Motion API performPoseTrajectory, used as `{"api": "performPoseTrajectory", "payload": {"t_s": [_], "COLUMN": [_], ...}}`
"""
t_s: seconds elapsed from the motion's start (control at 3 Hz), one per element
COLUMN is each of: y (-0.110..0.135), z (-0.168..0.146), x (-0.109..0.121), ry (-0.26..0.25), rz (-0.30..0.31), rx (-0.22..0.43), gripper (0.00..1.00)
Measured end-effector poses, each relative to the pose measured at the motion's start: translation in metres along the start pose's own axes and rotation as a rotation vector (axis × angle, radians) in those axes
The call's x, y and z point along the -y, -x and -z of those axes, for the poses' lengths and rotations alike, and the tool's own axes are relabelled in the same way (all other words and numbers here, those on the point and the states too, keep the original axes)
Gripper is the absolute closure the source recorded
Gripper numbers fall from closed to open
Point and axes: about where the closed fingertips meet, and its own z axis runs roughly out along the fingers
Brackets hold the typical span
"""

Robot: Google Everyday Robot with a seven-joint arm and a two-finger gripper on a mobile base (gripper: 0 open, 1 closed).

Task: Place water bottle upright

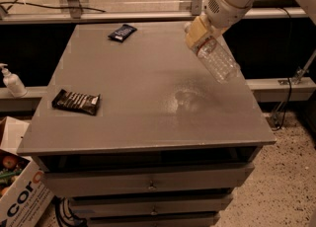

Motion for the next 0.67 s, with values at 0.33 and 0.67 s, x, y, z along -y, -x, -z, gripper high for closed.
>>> {"api": "performPoseTrajectory", "payload": {"t_s": [0.33,0.67], "y": [0.047,0.034], "z": [0.011,0.004], "x": [-0.025,-0.017], "ry": [0.243,0.173], "rz": [0.088,0.062], "rx": [0.193,0.137], "gripper": [1.0,1.0]}}
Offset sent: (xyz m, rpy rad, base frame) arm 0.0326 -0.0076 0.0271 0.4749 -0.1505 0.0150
